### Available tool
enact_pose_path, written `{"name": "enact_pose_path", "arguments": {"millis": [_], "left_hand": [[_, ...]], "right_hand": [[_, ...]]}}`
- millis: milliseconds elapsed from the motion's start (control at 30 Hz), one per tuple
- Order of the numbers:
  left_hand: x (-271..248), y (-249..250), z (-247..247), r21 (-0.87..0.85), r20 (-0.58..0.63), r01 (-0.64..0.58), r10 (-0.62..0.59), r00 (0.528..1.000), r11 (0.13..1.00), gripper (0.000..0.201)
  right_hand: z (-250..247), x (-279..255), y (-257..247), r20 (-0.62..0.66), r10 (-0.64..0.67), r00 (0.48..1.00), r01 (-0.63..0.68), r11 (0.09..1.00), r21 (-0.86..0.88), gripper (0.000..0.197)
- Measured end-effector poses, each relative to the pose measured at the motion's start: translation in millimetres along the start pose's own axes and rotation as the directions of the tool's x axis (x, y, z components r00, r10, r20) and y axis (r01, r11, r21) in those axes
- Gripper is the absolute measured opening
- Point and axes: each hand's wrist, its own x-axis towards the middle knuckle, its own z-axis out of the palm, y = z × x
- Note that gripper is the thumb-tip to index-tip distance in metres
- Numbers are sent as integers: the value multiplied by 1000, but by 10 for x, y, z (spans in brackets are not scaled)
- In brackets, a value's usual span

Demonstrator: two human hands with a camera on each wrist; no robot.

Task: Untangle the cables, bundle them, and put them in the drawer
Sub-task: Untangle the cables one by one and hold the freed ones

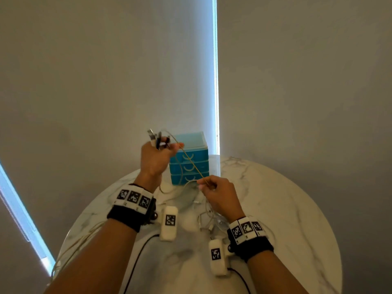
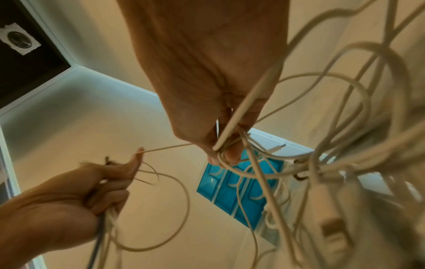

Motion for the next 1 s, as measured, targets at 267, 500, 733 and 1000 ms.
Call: {"name": "enact_pose_path", "arguments": {"millis": [267, 500, 733, 1000], "left_hand": [[314, 513, -407, -297, -134, 67, -111, 985, 953, 24], [410, 668, -722, -528, -145, 12, -104, 984, 849, 24], [605, 896, -1199, -574, -407, -184, -84, 909, 798, 32], [412, 809, -905, -539, -268, -98, -60, 961, 837, 27]], "right_hand": [[-65, 35, 74, -187, 65, 980, -25, 978, 208, 25], [-208, 20, 177, -158, 144, 977, -139, 989, 39, 21], [-224, 0, 246, -136, 198, 971, -215, 968, -125, 15], [-192, 38, -429, -199, -36, 979, -35, 940, -338, 21]]}}
